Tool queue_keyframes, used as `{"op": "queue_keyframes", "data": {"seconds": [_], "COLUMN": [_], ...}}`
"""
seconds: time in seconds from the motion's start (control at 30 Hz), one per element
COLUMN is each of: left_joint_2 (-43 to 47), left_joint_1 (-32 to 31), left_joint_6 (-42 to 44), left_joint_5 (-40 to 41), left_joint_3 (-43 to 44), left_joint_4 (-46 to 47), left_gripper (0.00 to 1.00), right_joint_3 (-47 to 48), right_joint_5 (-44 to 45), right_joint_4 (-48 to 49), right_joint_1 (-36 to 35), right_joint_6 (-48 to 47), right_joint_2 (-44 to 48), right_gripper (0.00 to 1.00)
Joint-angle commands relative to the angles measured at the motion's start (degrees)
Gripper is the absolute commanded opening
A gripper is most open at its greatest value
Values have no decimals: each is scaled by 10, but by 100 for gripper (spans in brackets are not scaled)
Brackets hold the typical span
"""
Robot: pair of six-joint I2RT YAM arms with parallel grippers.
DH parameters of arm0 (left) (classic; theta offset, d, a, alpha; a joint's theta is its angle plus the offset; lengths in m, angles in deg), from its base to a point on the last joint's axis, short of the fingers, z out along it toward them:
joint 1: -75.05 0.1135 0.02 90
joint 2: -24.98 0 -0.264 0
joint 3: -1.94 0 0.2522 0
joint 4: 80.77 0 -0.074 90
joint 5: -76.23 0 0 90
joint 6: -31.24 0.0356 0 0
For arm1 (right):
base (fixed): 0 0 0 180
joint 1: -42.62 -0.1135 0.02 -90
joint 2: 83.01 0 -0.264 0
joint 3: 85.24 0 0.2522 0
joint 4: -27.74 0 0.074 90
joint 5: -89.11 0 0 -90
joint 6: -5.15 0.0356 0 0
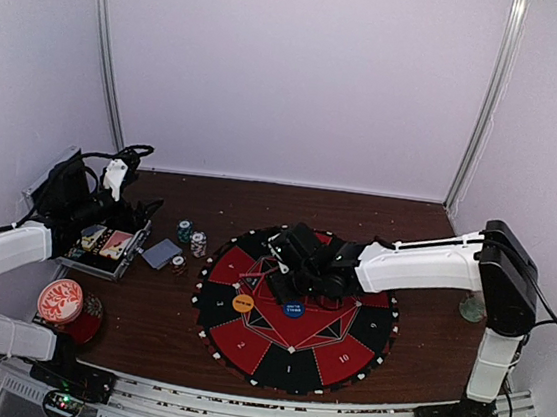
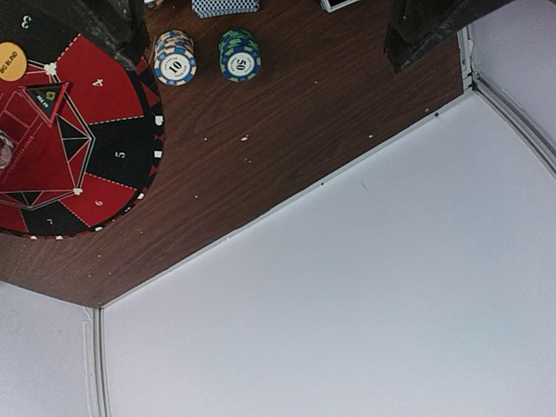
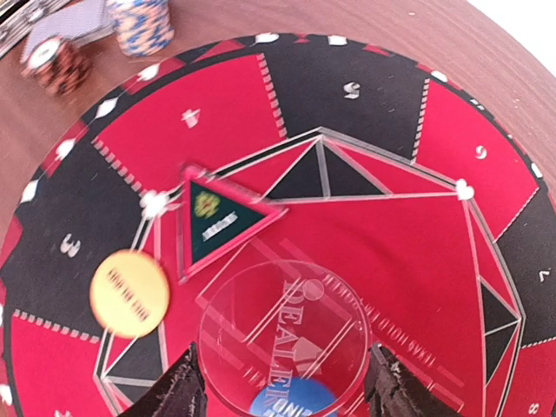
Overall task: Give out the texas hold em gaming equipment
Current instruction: Place the dealer button at position 10.
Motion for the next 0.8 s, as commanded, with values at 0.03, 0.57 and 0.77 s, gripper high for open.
{"op": "queue_keyframes", "data": {"seconds": [0.03,0.57,0.77], "left_joint_2": [-2,-1,-2], "left_joint_1": [4,3,4], "left_joint_6": [-5,-4,-3], "left_joint_5": [-1,-2,-1], "left_joint_3": [-6,-5,-4], "left_joint_4": [31,29,28], "left_gripper": [98,98,98], "right_joint_3": [-46,-238,-210], "right_joint_5": [5,19,17], "right_joint_4": [11,56,55], "right_joint_1": [-36,-58,-78], "right_joint_6": [-13,52,31], "right_joint_2": [43,185,161], "right_gripper": [60,60,60]}}
